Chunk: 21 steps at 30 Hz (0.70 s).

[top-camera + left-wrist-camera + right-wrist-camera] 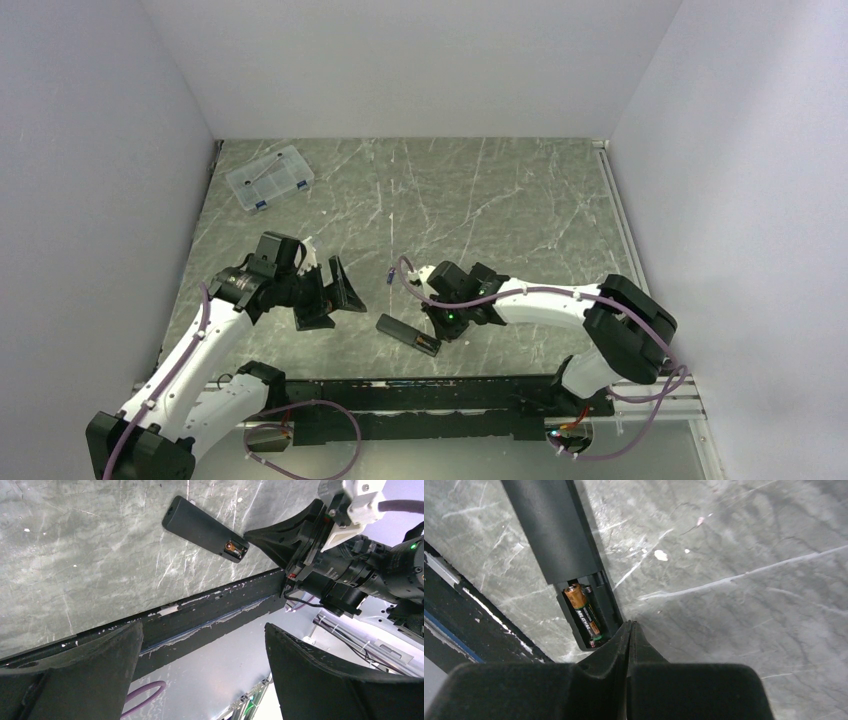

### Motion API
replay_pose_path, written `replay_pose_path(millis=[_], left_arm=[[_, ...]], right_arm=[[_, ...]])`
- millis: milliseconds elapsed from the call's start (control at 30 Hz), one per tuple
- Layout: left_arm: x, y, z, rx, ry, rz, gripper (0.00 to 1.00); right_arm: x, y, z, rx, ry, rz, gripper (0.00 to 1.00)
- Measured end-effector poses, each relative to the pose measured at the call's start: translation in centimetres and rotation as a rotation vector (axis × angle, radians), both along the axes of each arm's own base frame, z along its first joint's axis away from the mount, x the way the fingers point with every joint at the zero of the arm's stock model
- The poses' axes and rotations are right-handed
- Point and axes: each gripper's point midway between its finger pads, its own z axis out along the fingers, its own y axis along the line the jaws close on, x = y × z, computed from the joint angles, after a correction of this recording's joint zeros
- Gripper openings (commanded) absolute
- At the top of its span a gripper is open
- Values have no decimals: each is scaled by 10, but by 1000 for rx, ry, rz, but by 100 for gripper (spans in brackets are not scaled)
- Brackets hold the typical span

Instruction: Load the batteries into the remote control

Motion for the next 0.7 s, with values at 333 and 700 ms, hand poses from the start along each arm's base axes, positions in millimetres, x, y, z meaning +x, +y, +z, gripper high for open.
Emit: replay_pose_path(millis=[333, 700], left_arm=[[-2, 1, -3, 2, 5, 0, 97], [-9, 11, -9, 53, 28, 31, 97]], right_arm=[[-19, 9, 0, 25, 37, 14, 0], [-50, 32, 0, 76, 89, 73, 0]])
